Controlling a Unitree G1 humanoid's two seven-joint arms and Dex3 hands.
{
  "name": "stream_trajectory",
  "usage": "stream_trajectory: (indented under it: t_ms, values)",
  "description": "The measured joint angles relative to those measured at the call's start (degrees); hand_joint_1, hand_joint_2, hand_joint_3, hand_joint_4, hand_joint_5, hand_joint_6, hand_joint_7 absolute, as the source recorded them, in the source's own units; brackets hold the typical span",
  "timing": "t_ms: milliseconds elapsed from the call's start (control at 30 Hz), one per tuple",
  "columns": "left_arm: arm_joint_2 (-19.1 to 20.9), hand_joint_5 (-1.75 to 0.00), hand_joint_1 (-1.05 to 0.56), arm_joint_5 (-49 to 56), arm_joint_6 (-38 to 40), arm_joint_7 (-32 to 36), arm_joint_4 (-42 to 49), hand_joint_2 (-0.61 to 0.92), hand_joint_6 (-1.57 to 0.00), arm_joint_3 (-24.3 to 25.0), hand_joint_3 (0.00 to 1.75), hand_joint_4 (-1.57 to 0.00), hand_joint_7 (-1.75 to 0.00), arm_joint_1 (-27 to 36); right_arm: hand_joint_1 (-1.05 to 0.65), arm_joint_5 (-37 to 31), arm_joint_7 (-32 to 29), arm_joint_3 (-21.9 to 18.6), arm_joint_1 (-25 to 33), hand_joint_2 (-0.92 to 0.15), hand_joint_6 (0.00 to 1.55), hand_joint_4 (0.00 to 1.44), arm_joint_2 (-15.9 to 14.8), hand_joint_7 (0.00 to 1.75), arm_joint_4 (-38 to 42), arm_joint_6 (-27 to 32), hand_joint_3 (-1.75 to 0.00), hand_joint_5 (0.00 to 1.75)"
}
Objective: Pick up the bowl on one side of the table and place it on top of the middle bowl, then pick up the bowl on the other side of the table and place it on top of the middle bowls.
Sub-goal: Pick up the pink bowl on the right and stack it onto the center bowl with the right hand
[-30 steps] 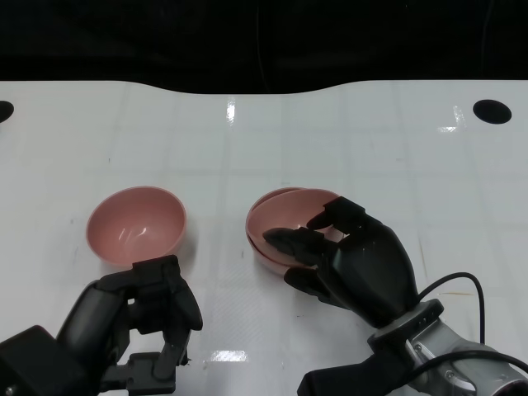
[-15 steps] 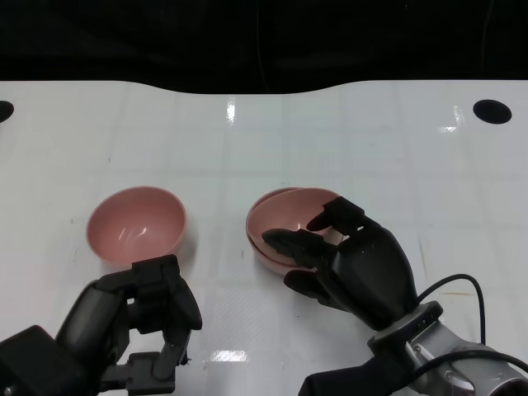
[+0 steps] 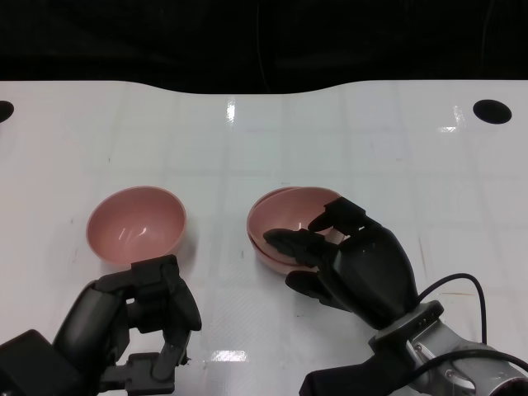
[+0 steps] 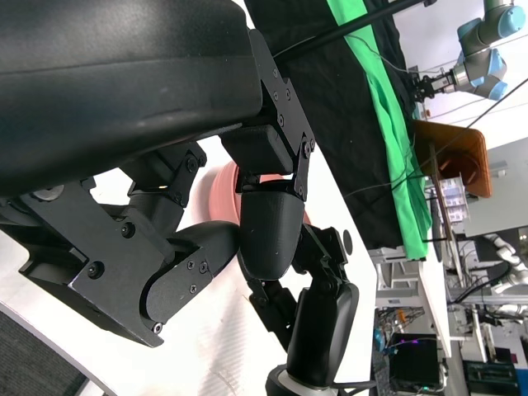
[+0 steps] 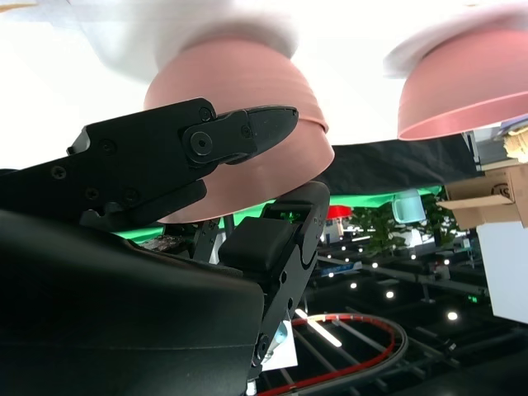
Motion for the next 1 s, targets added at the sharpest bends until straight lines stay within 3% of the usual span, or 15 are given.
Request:
stream_trajectory:
  t_ms: [600, 867, 1000]
  values:
    - [0.0, -1.67, -0.08, 0.0, -0.1, 0.0, 0.1, 0.42, -0.84, 0.0, 1.32, -0.86, -1.49, 0.0, -0.47, 0.1, 0.4, 0.0, -0.5, -0.92, 0.68, 0.29, 0.0, 0.0, 1.3, 0.3, -0.14, 0.99]
    - [0.1, -1.68, -0.11, 0.1, 0.5, 0.0, 0.0, 0.42, -0.83, 0.0, 1.3, -0.86, -1.5, 0.0, -0.5, -0.1, 0.7, 0.0, -0.7, -0.92, 0.63, 0.22, -0.3, 0.0, -2.3, 1.7, -0.13, 1.03]
    - [0.1, -1.69, -0.11, 0.1, 0.5, 0.0, 0.0, 0.44, -0.83, 0.0, 1.28, -0.87, -1.51, 0.0, -0.53, 0.1, 5.0, -0.3, -0.6, -0.92, 0.55, 0.14, -1.5, 0.0, -6.2, 3.2, -0.12, 1.05]
